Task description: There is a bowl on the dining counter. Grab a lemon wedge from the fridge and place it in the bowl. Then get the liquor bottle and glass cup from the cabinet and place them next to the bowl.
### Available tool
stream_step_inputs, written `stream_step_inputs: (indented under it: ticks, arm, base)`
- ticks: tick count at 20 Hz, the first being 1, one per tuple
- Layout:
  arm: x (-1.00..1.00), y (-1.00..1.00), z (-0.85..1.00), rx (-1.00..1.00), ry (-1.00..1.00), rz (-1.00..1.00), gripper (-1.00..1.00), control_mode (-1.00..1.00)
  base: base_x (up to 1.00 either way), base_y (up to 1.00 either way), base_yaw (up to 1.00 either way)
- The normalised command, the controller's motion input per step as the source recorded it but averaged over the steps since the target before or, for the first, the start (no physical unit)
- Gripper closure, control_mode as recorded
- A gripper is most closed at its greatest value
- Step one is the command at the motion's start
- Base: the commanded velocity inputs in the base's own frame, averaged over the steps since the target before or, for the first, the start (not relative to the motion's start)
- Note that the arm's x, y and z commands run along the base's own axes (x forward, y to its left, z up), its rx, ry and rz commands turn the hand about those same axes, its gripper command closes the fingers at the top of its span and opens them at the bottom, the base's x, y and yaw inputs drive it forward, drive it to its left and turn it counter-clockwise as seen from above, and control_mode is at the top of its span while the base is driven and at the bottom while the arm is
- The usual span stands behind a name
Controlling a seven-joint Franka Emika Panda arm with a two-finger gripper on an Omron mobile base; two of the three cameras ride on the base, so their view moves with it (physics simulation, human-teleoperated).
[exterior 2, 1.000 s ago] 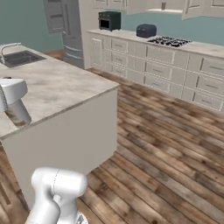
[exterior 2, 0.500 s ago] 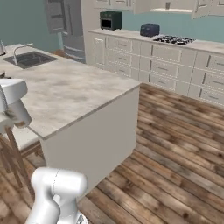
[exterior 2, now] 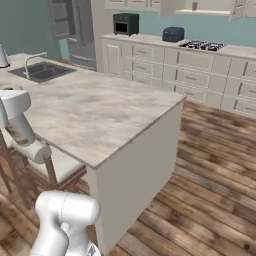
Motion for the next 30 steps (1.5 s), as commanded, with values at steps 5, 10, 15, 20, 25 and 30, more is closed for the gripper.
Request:
stream_step_inputs:
  ticks: [5, 10, 15, 20, 25, 30]
  arm:
    - [0.00, 0.00, 0.00, 0.00, 0.00, 0.00, 1.00, 1.00]
    - [0.00, 0.00, 0.00, 0.00, 0.00, 0.00, 1.00, 1.00]
    - [0.00, 0.00, 0.00, 0.00, 0.00, 0.00, 1.00, 1.00]
    - [0.00, 0.00, 0.00, 0.00, 0.00, 0.00, 1.00, 1.00]
    - [0.00, 0.00, 0.00, 0.00, 0.00, 0.00, 1.00, 1.00]
    - [0.00, 0.00, 0.00, 0.00, 0.00, 0.00, 1.00, 1.00]
  base:
    - [0.02, 1.00, -0.25]
    - [0.09, 1.00, -0.30]
    - [0.00, 1.00, -0.28]
    - [0.00, 1.00, -0.27]
    - [0.00, 1.00, -0.29]
    - [0.02, 0.97, -0.29]
